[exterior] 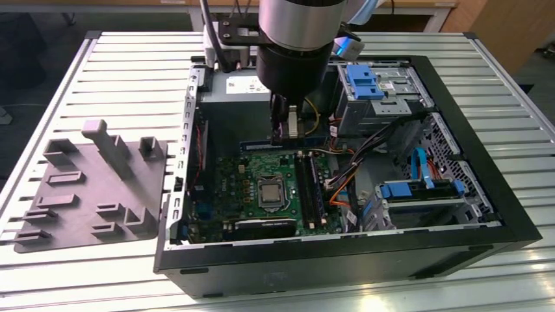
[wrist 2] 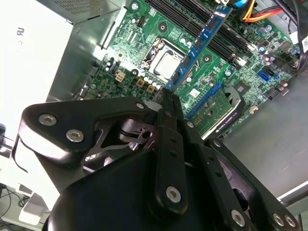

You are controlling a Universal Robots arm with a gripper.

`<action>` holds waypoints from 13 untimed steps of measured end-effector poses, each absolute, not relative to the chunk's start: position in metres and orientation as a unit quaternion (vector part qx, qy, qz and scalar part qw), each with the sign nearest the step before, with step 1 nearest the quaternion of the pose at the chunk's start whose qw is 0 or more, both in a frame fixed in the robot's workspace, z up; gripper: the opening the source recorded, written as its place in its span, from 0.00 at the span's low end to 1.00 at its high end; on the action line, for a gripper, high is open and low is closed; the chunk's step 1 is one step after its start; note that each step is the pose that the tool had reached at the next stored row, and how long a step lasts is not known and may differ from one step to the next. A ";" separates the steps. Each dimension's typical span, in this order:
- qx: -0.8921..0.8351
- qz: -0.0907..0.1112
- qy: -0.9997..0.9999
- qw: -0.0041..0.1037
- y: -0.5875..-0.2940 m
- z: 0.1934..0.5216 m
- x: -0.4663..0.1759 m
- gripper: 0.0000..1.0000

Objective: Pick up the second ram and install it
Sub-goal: 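Pick up the second ram and move it above second insertion slot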

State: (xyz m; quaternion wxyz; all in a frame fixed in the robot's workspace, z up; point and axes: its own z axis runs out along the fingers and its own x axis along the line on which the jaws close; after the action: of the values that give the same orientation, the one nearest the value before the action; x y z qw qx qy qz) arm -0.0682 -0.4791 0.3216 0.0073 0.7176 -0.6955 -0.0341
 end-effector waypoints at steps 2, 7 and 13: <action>0.718 -0.034 -0.696 0.007 -0.479 0.321 -0.068 0.12; 0.718 -0.034 -0.696 0.007 -0.479 0.320 -0.068 0.12; 0.718 -0.034 -0.696 0.007 -0.479 0.318 -0.068 0.12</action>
State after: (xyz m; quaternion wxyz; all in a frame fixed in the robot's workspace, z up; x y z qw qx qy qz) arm -0.0682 -0.4791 0.3181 0.0074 0.7177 -0.6955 -0.0341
